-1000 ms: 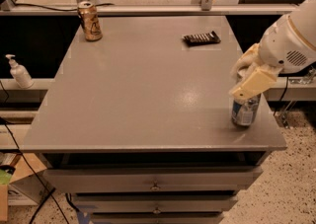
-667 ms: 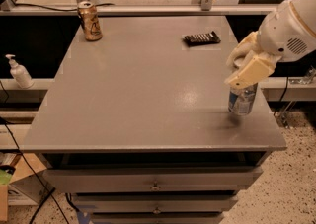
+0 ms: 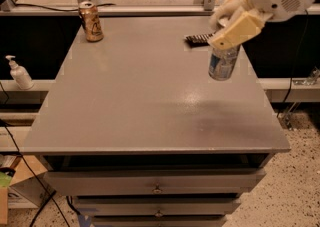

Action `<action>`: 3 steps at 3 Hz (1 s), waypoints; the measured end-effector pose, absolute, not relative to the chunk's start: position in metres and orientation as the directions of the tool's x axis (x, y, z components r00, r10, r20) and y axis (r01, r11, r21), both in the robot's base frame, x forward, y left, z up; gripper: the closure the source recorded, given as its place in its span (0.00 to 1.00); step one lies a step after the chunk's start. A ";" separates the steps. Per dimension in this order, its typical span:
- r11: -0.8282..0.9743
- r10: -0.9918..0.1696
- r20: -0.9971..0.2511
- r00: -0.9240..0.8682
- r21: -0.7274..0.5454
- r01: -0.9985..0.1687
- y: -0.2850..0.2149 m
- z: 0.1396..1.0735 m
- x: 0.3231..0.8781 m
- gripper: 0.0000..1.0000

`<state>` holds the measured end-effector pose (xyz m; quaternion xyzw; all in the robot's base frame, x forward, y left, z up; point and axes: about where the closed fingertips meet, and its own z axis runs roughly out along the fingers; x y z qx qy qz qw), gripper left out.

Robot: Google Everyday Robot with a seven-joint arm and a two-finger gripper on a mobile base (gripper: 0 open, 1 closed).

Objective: Move redbull can near orange can

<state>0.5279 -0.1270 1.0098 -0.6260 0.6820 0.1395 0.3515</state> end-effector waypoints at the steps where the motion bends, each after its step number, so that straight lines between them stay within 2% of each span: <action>1: 0.180 -0.749 -0.662 0.044 -0.266 -0.947 -0.126 1.020 0.529 1.00; 2: 0.183 -0.767 -0.641 0.015 -0.241 -0.953 -0.124 1.009 0.523 1.00; 3: 0.141 -0.763 -0.643 0.066 -0.265 -0.954 -0.099 0.999 0.531 1.00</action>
Offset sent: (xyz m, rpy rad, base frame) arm -0.0136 0.0006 -0.0173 -0.0581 0.0624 -0.0323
